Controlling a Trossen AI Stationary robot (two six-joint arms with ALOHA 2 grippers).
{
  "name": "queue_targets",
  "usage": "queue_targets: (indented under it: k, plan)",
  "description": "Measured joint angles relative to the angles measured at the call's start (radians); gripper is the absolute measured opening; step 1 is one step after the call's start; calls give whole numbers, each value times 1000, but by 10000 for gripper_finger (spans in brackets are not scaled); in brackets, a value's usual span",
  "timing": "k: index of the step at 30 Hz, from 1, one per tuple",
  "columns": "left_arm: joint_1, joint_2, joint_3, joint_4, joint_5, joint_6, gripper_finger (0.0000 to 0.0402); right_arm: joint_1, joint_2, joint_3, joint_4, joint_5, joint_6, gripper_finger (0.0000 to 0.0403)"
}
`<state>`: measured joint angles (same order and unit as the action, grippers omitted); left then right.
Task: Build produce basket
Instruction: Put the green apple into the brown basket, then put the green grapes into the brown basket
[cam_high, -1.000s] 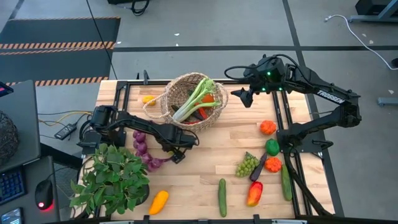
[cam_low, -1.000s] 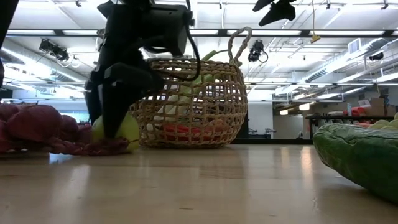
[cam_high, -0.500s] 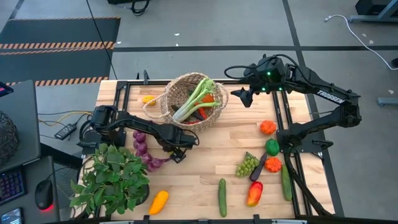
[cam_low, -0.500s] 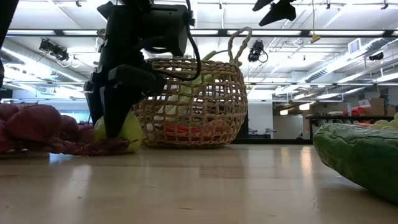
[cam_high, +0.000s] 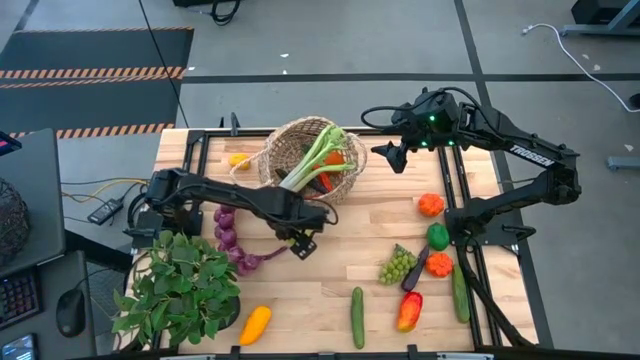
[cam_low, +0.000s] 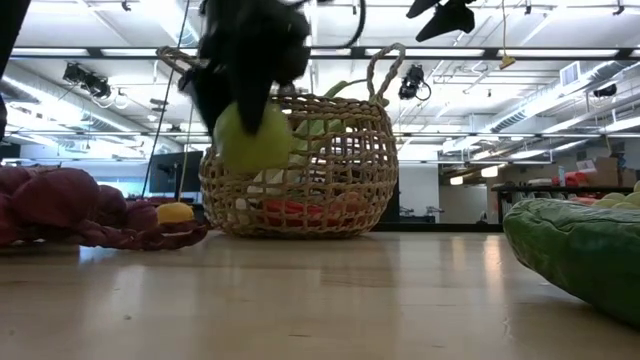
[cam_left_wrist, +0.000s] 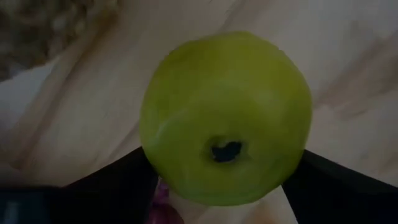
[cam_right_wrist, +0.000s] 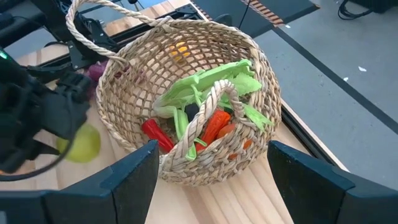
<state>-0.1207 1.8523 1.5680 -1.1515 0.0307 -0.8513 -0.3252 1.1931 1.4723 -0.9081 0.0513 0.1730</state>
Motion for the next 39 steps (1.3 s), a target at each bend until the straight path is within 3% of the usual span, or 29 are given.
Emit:
queue_targets:
  k: [5,13,16,19,21,30,39]
  plan:
    - [0,0,154,-84,0,1,279,0,0,0,0,0,0,302]
    - [5,0,438,-130,-37,11,284,0,0,0,-1,0,0,302]
    - [21,0,534,-134,-120,75,284,0,0,0,-1,0,0,302]
    - [53,-1,604,-161,-267,170,284,0,0,0,0,0,0,302]
    - [86,-1,629,-189,-329,210,285,0,0,0,0,0,0,302]
    - [241,-1,652,-353,-395,404,309,2,0,0,-4,-20,83,302]
    - [338,-1,652,-348,-349,560,314,-13,0,0,9,-21,81,302]
